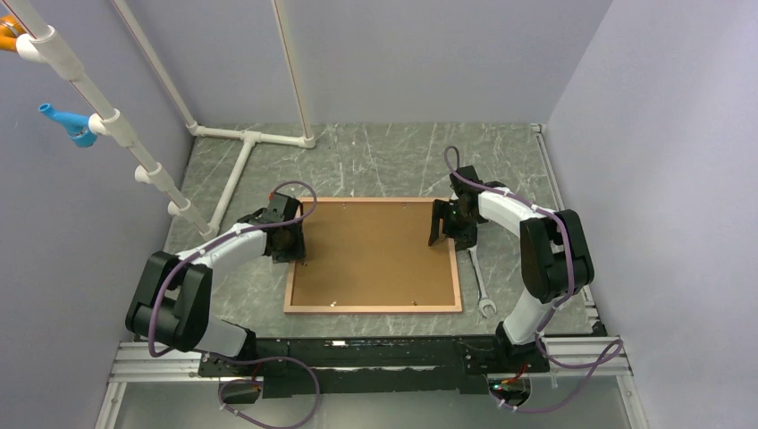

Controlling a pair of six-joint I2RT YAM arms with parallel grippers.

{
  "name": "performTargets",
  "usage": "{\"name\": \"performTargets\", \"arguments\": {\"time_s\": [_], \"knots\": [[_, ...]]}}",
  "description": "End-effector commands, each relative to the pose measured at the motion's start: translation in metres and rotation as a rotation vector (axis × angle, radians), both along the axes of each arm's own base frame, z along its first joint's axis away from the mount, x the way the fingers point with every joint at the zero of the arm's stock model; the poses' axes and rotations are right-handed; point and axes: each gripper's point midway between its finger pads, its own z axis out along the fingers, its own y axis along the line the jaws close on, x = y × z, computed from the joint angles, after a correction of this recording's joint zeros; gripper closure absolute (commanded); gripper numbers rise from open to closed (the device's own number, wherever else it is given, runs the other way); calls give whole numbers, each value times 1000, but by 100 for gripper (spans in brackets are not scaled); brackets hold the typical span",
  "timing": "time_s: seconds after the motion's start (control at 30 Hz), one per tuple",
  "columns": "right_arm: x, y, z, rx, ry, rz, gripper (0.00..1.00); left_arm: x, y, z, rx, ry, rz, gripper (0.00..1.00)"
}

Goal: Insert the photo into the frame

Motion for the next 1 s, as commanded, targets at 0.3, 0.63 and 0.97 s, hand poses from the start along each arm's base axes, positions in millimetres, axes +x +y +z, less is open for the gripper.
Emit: {"name": "performTargets", "arguments": {"time_s": [0.3,0.63,0.97], "knots": [[7,6,7,47,-34,0,25,-45,9,-8,70,131,-76,85],[6,6,7,49,-33,2,25,-48,0,4,58,123,-124,65],[7,6,6,57,-29,-3,25,-49,2,8,145,125,-164,36]]}}
